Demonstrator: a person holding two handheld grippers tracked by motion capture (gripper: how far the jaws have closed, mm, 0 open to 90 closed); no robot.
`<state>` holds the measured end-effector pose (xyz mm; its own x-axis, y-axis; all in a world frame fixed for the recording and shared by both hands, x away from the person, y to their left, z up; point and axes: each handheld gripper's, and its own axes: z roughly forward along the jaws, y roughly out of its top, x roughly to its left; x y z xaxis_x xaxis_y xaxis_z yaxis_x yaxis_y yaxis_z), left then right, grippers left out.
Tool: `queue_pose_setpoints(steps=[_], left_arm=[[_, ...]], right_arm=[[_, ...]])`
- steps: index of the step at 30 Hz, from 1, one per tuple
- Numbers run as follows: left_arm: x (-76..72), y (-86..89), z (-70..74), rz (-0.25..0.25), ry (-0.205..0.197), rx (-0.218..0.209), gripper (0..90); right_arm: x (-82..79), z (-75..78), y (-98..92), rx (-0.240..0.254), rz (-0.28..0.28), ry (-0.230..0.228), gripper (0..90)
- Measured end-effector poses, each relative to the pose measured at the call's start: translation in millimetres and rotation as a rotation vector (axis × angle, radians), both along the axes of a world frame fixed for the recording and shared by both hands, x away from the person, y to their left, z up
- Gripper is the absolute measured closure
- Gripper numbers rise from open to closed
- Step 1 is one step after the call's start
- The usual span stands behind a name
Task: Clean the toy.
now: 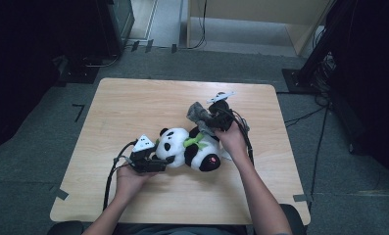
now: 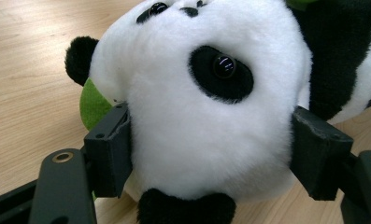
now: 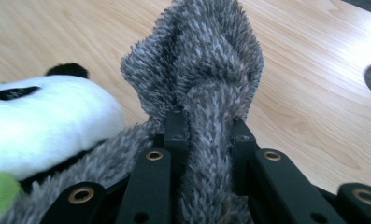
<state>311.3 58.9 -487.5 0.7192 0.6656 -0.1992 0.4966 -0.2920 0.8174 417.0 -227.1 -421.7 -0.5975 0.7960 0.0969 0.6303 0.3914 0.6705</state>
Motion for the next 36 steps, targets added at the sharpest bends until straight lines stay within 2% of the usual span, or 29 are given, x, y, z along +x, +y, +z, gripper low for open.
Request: queue_pose_setpoints(steps=[3, 4, 8, 12, 13, 15, 21, 24, 26, 29, 31, 34, 35, 36], left_arm=[[0.0, 0.3, 0.1, -0.004, 0.000, 0.002, 25.2], [0.0, 0.4, 0.0, -0.006, -0.001, 0.002, 25.2], [0.1, 0.8, -0.1, -0.011, -0.002, 0.005, 25.1], [0.9, 1.5, -0.3, -0.014, -0.001, 0.001, 25.1], [0.9, 1.5, -0.3, -0.014, -0.001, 0.001, 25.1], [1.6, 1.3, -0.1, -0.012, 0.003, -0.002, 24.9], [2.3, 1.8, 0.6, -0.014, 0.008, 0.001, 24.7], [2.4, 1.9, 0.7, -0.016, 0.007, 0.002, 24.5], [3.3, 2.2, 0.9, -0.016, 0.014, -0.003, 24.4], [4.6, 2.2, 1.1, -0.016, 0.021, -0.010, 24.4], [5.2, 2.3, 1.5, -0.018, 0.025, -0.009, 24.4], [6.1, 2.4, 1.6, -0.021, 0.028, -0.009, 24.2], [6.1, 2.4, 1.6, -0.021, 0.028, -0.009, 24.2], [6.5, 2.4, 1.8, -0.021, 0.028, -0.008, 24.2]], right_arm=[[0.4, 0.4, -4.2, 0.003, -0.014, 0.001, 76.3], [1.1, 0.8, -9.2, 0.024, -0.022, -0.001, 76.6], [0.8, 4.2, -18.7, 0.051, -0.057, -0.020, 76.9], [-2.7, 15.7, -28.4, 0.110, -0.082, -0.086, 77.1], [-2.7, 15.7, -28.4, 0.110, -0.082, -0.086, 77.1], [-8.9, 29.9, -32.4, 0.164, -0.077, -0.130, 77.1], [-23.9, 52.9, -36.2, 0.209, -0.038, -0.225, 76.4], [-27.8, 58.9, -40.0, 0.213, -0.029, -0.235, 76.1], [-34.8, 65.5, -49.3, 0.216, -0.024, -0.261, 75.9], [-41.4, 65.8, -60.8, 0.219, -0.019, -0.260, 75.8], [-45.1, 60.7, -65.3, 0.201, -0.020, -0.232, 75.6], [-50.4, 44.2, -68.0, 0.175, -0.010, -0.192, 75.5], [-50.4, 44.2, -68.0, 0.175, -0.010, -0.192, 75.5], [-51.2, 31.5, -67.8, 0.187, 0.003, -0.151, 75.3]])
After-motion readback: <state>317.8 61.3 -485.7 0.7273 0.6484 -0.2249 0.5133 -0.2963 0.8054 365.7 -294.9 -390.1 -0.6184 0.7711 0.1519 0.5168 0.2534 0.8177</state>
